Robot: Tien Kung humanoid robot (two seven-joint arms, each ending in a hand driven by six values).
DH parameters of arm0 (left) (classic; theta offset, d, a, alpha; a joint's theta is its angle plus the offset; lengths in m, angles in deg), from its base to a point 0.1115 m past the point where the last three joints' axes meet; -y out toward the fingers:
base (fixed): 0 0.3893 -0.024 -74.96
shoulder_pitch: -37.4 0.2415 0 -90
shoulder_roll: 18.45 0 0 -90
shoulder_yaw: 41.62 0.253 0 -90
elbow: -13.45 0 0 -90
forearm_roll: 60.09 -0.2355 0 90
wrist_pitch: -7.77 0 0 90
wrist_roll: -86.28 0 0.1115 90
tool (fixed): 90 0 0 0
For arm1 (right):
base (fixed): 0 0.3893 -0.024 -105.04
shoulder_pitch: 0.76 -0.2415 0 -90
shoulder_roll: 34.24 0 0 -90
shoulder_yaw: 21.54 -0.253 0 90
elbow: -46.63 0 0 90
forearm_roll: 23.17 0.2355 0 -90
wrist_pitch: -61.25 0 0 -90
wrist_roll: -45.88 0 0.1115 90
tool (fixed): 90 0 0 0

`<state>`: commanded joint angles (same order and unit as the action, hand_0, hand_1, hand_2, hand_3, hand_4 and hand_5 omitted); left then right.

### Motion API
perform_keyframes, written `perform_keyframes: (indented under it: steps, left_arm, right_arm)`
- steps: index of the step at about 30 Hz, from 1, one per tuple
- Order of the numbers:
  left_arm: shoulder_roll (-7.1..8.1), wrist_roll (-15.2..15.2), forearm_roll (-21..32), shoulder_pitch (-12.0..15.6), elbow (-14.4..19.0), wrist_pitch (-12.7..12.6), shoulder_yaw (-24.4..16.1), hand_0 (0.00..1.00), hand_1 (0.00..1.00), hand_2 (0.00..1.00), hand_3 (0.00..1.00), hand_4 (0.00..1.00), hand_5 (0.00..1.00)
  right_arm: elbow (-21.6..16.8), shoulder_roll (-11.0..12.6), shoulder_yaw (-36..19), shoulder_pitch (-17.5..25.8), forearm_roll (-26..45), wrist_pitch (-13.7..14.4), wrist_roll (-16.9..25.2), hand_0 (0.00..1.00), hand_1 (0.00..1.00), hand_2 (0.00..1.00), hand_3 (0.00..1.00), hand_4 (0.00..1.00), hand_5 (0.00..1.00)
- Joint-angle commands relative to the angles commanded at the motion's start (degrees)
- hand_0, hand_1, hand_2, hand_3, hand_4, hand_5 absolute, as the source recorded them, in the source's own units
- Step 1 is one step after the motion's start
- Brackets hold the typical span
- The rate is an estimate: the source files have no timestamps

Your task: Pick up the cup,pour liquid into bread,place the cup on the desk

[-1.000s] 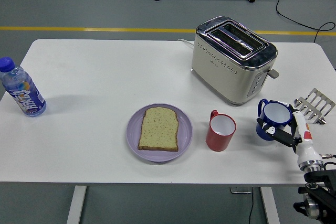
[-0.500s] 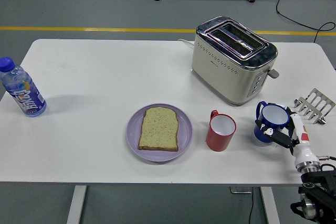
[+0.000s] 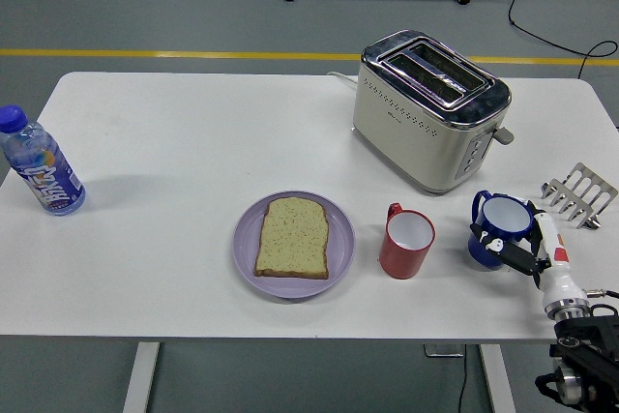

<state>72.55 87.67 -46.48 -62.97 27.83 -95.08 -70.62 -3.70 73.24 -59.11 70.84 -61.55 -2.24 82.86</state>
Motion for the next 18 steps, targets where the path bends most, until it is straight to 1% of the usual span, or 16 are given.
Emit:
perform_keyframes:
  steps: [18]
  left_arm:
    - [0.19,-0.3,0.5,-0.1,0.0,0.1,0.3,0.69,0.756,0.773,0.611,0.396,0.998]
  right_arm:
    - [1.1,-0.2,1.4,-0.3,-0.7,-0.3,0.0,0.494,0.431,0.529,0.522,0.656,0.002]
